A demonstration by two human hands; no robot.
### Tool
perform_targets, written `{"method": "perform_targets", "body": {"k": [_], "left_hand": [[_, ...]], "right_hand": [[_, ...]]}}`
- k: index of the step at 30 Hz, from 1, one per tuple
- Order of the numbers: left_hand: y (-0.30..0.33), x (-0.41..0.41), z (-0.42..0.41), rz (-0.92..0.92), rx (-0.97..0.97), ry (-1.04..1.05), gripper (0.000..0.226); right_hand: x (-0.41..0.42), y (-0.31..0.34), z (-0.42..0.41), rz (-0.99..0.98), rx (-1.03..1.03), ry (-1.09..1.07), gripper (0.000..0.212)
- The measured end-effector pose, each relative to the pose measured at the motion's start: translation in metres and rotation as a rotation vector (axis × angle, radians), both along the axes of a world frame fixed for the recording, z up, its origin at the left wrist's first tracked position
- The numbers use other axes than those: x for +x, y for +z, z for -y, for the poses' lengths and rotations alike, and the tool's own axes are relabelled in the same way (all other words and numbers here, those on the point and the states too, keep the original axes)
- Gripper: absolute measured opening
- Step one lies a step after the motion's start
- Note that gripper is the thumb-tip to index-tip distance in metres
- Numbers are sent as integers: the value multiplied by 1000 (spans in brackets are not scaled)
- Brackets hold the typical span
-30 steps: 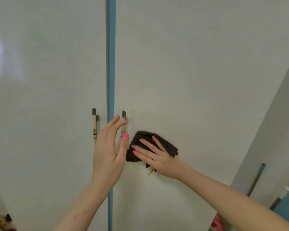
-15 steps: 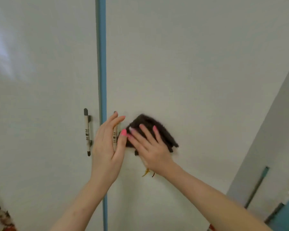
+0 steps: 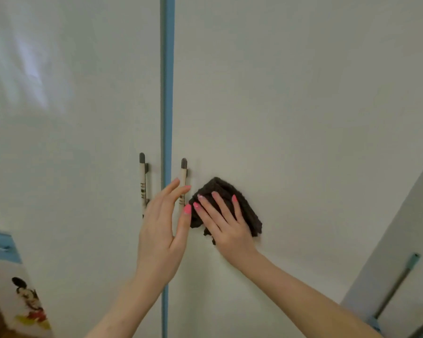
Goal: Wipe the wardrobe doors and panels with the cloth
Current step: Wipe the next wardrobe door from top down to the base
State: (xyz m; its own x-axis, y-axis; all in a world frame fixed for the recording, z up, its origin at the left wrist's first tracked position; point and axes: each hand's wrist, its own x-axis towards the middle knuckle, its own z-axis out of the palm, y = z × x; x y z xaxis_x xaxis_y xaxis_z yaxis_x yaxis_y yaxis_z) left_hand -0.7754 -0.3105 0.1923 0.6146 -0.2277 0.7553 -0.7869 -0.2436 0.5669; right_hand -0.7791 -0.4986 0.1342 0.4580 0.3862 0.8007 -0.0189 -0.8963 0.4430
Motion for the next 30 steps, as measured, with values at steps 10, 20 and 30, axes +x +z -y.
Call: {"method": "perform_targets", "body": {"k": [10,20,30], "left_hand": [[-1,-8,23,47,58,14,38],[0,-38,53,31,7,19,36],[-15,-69,71,28,54,19,36]], "right_hand": [[-52,-101,63,-467,-716,-112,42],[-78,27,105,66,-35,-93,54],[-142,-34,182,-525,-770,-52,55]]}}
